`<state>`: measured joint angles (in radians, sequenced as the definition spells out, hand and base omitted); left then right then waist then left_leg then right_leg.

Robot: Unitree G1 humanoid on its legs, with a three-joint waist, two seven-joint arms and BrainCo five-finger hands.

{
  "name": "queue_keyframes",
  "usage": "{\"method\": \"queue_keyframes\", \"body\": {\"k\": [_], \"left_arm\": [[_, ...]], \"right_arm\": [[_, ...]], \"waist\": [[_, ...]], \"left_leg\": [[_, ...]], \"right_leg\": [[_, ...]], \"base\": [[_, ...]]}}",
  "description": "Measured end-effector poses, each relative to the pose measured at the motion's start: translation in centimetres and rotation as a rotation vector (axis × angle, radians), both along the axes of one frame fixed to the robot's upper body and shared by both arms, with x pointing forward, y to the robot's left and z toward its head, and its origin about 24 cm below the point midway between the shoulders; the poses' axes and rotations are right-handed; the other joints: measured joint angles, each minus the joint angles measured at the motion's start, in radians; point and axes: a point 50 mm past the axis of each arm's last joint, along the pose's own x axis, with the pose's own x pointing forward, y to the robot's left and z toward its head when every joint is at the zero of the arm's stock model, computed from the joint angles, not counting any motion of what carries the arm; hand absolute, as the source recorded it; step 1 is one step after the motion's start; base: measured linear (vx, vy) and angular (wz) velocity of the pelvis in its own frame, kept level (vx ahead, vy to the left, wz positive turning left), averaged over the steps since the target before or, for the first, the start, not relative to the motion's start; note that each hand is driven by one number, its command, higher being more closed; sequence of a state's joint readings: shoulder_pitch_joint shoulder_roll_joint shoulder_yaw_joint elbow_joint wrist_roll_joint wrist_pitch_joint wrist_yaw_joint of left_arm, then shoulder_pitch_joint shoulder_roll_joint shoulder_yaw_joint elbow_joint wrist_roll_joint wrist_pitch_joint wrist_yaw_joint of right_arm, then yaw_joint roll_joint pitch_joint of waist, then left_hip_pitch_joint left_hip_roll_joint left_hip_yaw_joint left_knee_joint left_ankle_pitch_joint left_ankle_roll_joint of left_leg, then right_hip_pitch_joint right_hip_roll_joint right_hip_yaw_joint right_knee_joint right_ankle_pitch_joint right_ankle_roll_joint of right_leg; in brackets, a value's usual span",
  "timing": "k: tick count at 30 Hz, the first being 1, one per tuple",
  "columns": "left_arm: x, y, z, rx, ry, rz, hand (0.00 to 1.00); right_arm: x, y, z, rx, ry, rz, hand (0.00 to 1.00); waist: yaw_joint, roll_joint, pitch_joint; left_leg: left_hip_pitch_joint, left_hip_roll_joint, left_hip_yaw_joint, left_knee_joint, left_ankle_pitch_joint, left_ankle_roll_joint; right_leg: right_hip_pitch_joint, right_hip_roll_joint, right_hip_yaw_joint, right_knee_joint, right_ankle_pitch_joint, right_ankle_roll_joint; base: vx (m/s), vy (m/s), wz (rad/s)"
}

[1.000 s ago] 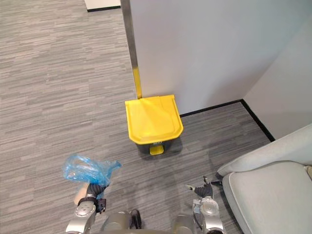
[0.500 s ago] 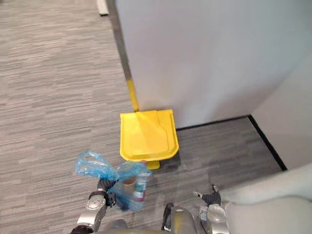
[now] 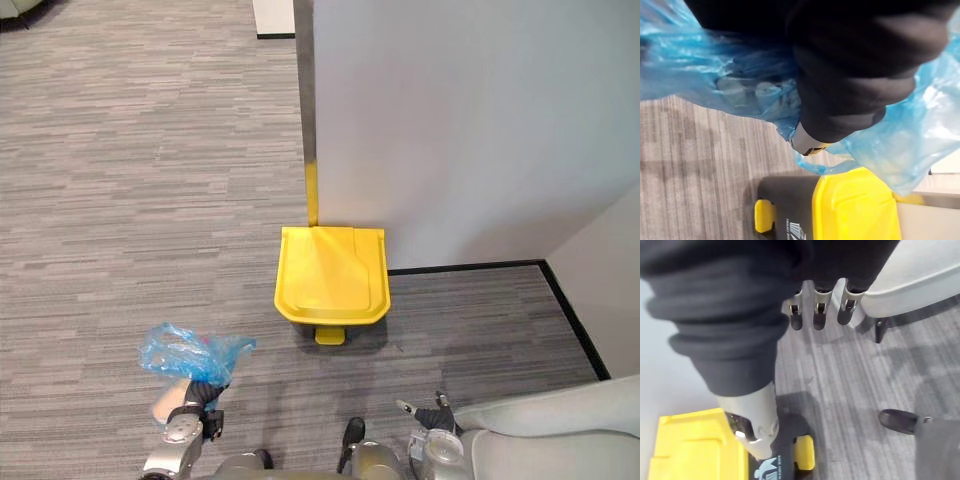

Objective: Gather rubbish on tea table into small bin, then transfer packed bag to large trash can.

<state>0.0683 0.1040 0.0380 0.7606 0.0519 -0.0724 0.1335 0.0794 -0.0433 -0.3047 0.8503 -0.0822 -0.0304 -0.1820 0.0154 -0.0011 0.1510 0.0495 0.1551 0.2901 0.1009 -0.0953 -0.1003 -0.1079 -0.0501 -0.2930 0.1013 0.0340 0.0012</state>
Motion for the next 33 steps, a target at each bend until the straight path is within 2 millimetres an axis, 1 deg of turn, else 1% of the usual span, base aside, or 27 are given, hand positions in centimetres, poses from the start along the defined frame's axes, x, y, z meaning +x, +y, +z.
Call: {"method": "queue_keyframes", "body": {"k": [1,2,4,6,7,10,12,14,15,16,18,20,23,25,26,28,29,30,31,32,33], "left_arm": [[-0.2,0.0,-0.1,0.000,0.009,0.001,1.00],[-0.3,0.0,-0.2,-0.001,0.013,0.001,1.00],[-0.5,0.0,-0.5,-0.001,0.030,0.002,1.00],[-0.7,-0.1,-0.6,-0.003,0.040,-0.004,1.00],[-0.7,-0.3,-0.7,-0.007,0.042,-0.012,1.00],[-0.6,-0.8,-0.7,-0.012,0.042,-0.033,1.00],[-0.6,-0.8,-0.7,-0.013,0.040,-0.033,1.00],[-0.6,-0.8,-0.8,-0.013,0.050,-0.034,1.00],[-0.6,-0.8,-0.8,-0.013,0.051,-0.034,1.00],[-0.6,-0.8,-0.9,-0.013,0.057,-0.035,1.00],[-0.5,-0.8,-0.9,-0.012,0.056,-0.035,1.00],[-0.3,-0.6,-0.8,-0.006,0.050,-0.037,1.00],[-0.2,-0.1,-0.7,0.011,0.049,-0.037,1.00],[-0.4,0.4,-0.7,0.024,0.054,-0.034,1.00],[-0.6,0.6,-0.7,0.028,0.058,-0.029,1.00],[-0.8,0.9,-0.7,0.035,0.062,-0.024,1.00],[-1.0,1.1,-0.8,0.038,0.068,-0.023,1.00],[-1.4,1.0,-1.0,0.033,0.080,-0.020,1.00],[-1.7,0.8,-1.1,0.029,0.086,-0.019,1.00],[-1.7,0.9,-1.0,0.029,0.083,-0.017,1.00],[-1.6,0.8,-1.0,0.028,0.078,-0.017,1.00]], "right_arm": [[-0.3,-0.1,-0.1,-0.002,0.009,0.001,0.00],[-0.5,-0.1,-0.1,-0.002,0.016,0.001,0.00],[-0.7,-0.1,-0.2,-0.002,0.022,0.003,0.00],[-0.7,0.0,-0.2,0.001,0.023,0.008,0.00],[-0.9,0.0,-0.3,0.002,0.031,0.008,0.00],[-1.3,0.1,-0.6,0.010,0.052,0.007,0.00],[-1.2,0.1,-0.6,0.010,0.051,0.007,0.00],[-1.3,0.1,-0.6,0.011,0.054,0.007,0.00],[-1.3,0.1,-0.6,0.011,0.053,0.007,0.00],[-1.3,0.1,-0.7,0.011,0.055,0.006,0.00],[-1.3,0.1,-0.7,0.011,0.056,0.005,0.00],[-1.1,0.1,-0.8,0.016,0.063,0.009,0.00],[-0.1,0.2,-0.6,0.016,0.043,0.018,0.00],[0.2,0.2,-0.5,0.014,0.033,0.021,0.00],[0.2,0.1,-0.5,0.013,0.034,0.021,0.00],[0.2,0.2,-0.5,0.013,0.033,0.021,0.00],[0.2,0.2,-0.5,0.015,0.033,0.020,0.00],[-0.1,0.2,-0.5,0.013,0.034,0.017,0.00],[-0.3,0.2,-0.4,0.014,0.032,0.013,0.00],[-0.7,0.4,-0.5,0.020,0.035,0.007,0.00],[-1.1,0.8,-0.7,0.035,0.048,0.000,0.00]], "waist": [[-0.001,0.000,0.000],[-0.001,-0.001,0.000],[-0.002,-0.009,-0.006],[-0.002,-0.016,-0.007],[-0.002,-0.021,-0.008],[-0.004,-0.024,-0.009],[-0.004,-0.021,-0.010],[-0.004,-0.018,-0.013],[-0.006,-0.018,-0.013],[-0.003,-0.019,-0.015],[-0.005,-0.018,-0.015],[-0.006,-0.018,-0.017],[-0.002,-0.020,-0.019],[-0.001,-0.021,-0.019],[-0.002,-0.021,-0.019],[0.000,-0.028,-0.019],[0.000,-0.045,-0.014],[0.000,-0.051,-0.010],[0.000,-0.050,-0.008],[-0.003,-0.054,-0.006],[-0.005,-0.051,0.004]], "left_leg": [[0.000,-0.004,0.004,0.000,-0.002,0.004],[0.000,-0.007,0.002,-0.002,-0.005,0.000],[-0.002,-0.020,-0.005,-0.023,-0.006,-0.002],[-0.008,-0.023,-0.018,-0.040,-0.006,-0.002],[-0.009,-0.033,-0.025,-0.049,-0.006,-0.002],[-0.010,-0.035,-0.046,-0.051,-0.006,-0.001],[-0.010,-0.035,-0.061,-0.050,-0.004,0.000],[-0.005,-0.038,-0.095,-0.049,0.013,0.008],[-0.004,-0.039,-0.098,-0.049,0.014,0.007],[-0.004,-0.042,-0.107,-0.051,0.015,0.006],[-0.003,-0.046,-0.113,-0.055,0.014,0.007],[0.002,-0.049,-0.127,-0.062,0.015,0.008],[0.007,-0.054,-0.126,-0.057,0.014,0.009],[0.009,-0.056,-0.124,-0.047,0.007,0.019],[0.012,-0.057,-0.123,-0.034,-0.003,0.033],[0.014,-0.063,-0.114,0.008,-0.048,0.039],[0.012,-0.075,-0.107,0.046,-0.081,0.042],[0.004,-0.072,-0.112,0.125,-0.146,0.049],[0.001,-0.072,-0.125,0.170,-0.186,0.052],[0.005,-0.070,-0.139,0.203,-0.209,0.061],[0.024,-0.060,-0.150,0.216,-0.214,0.065]], "right_leg": [[-0.003,0.000,0.018,-0.002,0.002,0.004],[-0.004,-0.001,0.026,-0.001,0.001,0.002],[-0.022,-0.005,0.053,0.001,0.000,0.002],[-0.032,-0.005,0.062,0.000,0.000,0.002],[-0.039,-0.005,0.070,0.001,0.000,0.002],[-0.038,-0.002,0.076,0.010,0.000,0.002],[-0.041,0.000,0.077,0.024,-0.013,0.006],[-0.041,0.002,0.077,0.051,-0.041,0.013],[-0.042,0.001,0.076,0.058,-0.046,0.015],[-0.050,0.000,0.075,0.084,-0.065,0.022],[-0.057,-0.002,0.074,0.104,-0.074,0.016],[-0.057,-0.003,0.093,0.123,-0.079,0.004],[-0.051,-0.003,0.130,0.123,-0.079,0.004],[-0.045,-0.005,0.135,0.124,-0.079,0.004],[-0.039,-0.006,0.140,0.128,-0.079,0.005],[-0.053,-0.021,0.165,0.194,-0.117,0.022],[-0.067,-0.043,0.178,0.256,-0.159,0.040],[-0.076,-0.066,0.185,0.335,-0.200,0.055],[-0.085,-0.078,0.188,0.398,-0.214,0.066],[-0.139,-0.092,0.196,0.545,-0.196,0.069],[-0.207,-0.088,0.198,0.637,-0.210,0.061]], "base": [[-0.11,0.011,-0.06],[-0.12,0.015,-0.04],[-0.10,0.021,-0.06],[-0.05,0.007,0.03],[-0.03,0.003,0.10],[0.02,-0.002,0.12],[0.06,0.003,0.04],[0.08,0.009,0.07],[0.13,0.014,0.16],[0.12,0.005,0.16],[0.13,0.000,0.16],[0.16,0.041,0.23],[0.11,0.063,0.05],[0.03,0.050,-0.02],[0.01,0.074,-0.04],[-0.01,0.083,-0.08],[-0.05,0.069,-0.07],[-0.06,0.066,0.00],[-0.08,0.072,0.12],[-0.04,0.050,0.23],[0.02,0.013,0.19]]}}
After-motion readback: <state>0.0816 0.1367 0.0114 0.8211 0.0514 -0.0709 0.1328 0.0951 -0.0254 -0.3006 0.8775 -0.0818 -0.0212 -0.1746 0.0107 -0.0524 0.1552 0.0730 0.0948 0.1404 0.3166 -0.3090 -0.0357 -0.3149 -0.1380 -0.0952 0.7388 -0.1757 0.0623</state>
